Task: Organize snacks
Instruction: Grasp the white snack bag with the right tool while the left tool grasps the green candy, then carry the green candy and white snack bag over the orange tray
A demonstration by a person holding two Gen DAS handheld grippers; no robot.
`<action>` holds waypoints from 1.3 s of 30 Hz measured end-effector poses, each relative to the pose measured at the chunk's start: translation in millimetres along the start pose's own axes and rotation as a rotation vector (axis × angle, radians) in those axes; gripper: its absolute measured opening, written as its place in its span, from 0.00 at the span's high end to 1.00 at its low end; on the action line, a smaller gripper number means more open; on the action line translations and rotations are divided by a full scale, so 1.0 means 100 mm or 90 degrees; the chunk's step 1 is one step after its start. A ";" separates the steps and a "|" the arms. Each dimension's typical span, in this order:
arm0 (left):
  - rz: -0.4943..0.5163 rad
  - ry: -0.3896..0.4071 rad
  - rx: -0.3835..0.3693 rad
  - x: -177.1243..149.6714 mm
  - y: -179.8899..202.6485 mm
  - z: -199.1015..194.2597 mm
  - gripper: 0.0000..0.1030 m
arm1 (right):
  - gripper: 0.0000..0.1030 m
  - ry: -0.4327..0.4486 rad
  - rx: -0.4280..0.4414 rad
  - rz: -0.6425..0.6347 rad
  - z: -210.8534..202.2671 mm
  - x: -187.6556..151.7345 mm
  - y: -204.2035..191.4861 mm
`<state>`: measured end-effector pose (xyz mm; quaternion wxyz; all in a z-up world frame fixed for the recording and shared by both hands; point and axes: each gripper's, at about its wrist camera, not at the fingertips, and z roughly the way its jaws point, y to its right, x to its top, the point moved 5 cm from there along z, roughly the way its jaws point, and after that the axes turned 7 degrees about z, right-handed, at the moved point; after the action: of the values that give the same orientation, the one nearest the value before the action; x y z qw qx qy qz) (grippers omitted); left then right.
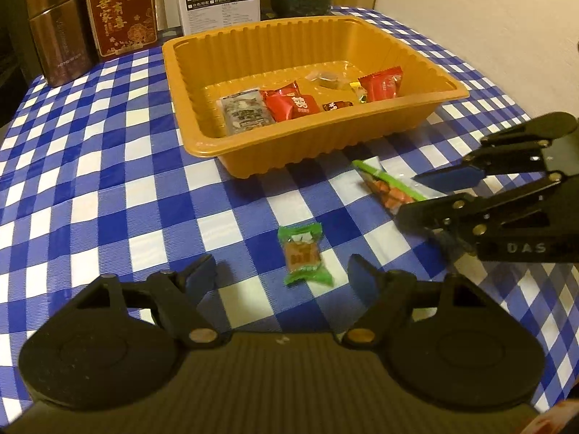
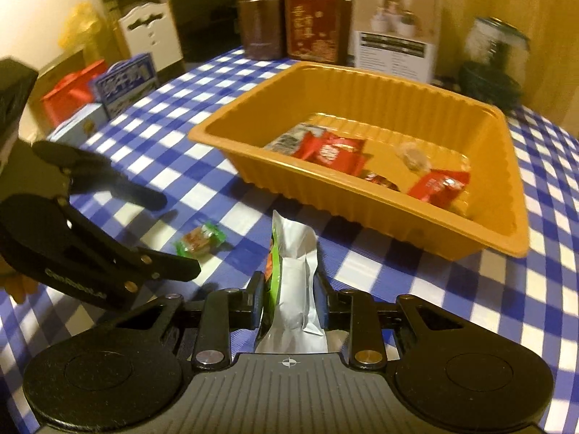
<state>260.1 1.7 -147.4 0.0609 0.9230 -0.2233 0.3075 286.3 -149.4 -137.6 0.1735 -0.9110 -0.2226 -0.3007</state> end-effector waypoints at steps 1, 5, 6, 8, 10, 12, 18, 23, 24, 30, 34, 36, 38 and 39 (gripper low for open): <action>-0.005 0.001 -0.003 0.01 0.00 0.01 0.25 | 0.72 0.002 -0.004 0.009 -0.02 0.00 0.02; -0.021 0.008 -0.007 0.04 0.01 0.02 0.27 | 0.72 0.009 -0.015 0.045 -0.08 0.02 0.10; -0.021 0.008 -0.006 0.04 0.01 0.02 0.30 | 0.72 0.010 -0.015 0.052 -0.09 0.02 0.12; -0.025 0.006 -0.002 0.05 0.01 0.03 0.35 | 0.72 0.012 -0.018 0.065 -0.11 0.02 0.15; -0.028 0.009 -0.003 0.06 0.02 0.03 0.38 | 0.72 0.013 -0.020 0.072 -0.13 0.03 0.18; -0.030 0.008 -0.001 0.07 0.02 0.05 0.43 | 0.72 0.014 -0.021 0.074 -0.14 0.02 0.19; -0.030 -0.001 0.009 0.08 0.04 0.09 0.60 | 0.72 0.018 -0.020 0.075 -0.16 0.02 0.19; -0.019 -0.004 0.013 0.08 0.07 0.08 0.77 | 0.72 0.021 -0.020 0.078 -0.18 0.04 0.19; -0.019 -0.005 0.011 0.08 0.07 0.08 0.81 | 0.72 0.021 -0.019 0.080 -0.18 0.04 0.19; -0.017 -0.011 -0.003 0.09 0.13 0.08 0.83 | 0.72 0.024 -0.015 0.091 -0.20 0.05 0.20; -0.020 -0.003 -0.012 0.14 0.19 0.05 0.83 | 0.72 0.025 -0.010 0.102 -0.22 0.05 0.21; -0.025 0.003 -0.016 0.17 0.22 0.02 0.83 | 0.72 0.027 -0.009 0.104 -0.24 0.05 0.21; -0.026 0.010 -0.018 0.21 0.25 -0.01 0.83 | 0.72 0.030 -0.006 0.109 -0.27 0.05 0.22; -0.028 0.012 -0.019 0.22 0.27 -0.02 0.83 | 0.72 0.032 -0.004 0.112 -0.28 0.05 0.22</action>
<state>262.8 -29.8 -133.4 0.0835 0.9236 -0.2070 0.3117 287.9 -179.0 -116.9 0.2021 -0.9198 -0.1361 -0.3076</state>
